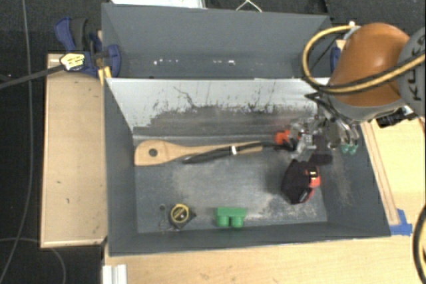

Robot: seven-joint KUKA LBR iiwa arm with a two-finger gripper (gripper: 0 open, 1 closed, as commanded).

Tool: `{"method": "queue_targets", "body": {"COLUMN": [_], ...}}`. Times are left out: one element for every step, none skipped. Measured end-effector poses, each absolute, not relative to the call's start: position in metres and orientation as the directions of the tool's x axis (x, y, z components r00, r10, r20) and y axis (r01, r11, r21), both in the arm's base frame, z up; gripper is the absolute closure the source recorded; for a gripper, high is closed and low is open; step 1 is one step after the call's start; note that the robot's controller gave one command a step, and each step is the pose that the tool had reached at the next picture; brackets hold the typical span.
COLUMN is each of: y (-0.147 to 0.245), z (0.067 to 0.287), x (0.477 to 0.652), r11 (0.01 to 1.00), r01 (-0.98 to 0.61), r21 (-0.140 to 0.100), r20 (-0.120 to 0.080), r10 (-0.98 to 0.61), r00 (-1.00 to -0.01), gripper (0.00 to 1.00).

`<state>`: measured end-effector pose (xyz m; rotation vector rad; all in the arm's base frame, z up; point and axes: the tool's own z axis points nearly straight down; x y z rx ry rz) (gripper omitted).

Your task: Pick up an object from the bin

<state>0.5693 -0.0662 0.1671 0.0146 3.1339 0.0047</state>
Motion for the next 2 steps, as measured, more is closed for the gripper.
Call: {"method": "queue_targets", "body": {"y": [-0.0663, -0.0662], "z": [0.1819, 0.1887], "x": [0.5702, 0.57], "r11": [1.0, 1.0], "r01": [0.01, 0.01], "r21": [0.002, 0.003], "r20": [-0.012, -0.012], "r10": [0.01, 0.01], "r00": [-1.0, -1.0], "gripper": [1.0, 1.0]}}
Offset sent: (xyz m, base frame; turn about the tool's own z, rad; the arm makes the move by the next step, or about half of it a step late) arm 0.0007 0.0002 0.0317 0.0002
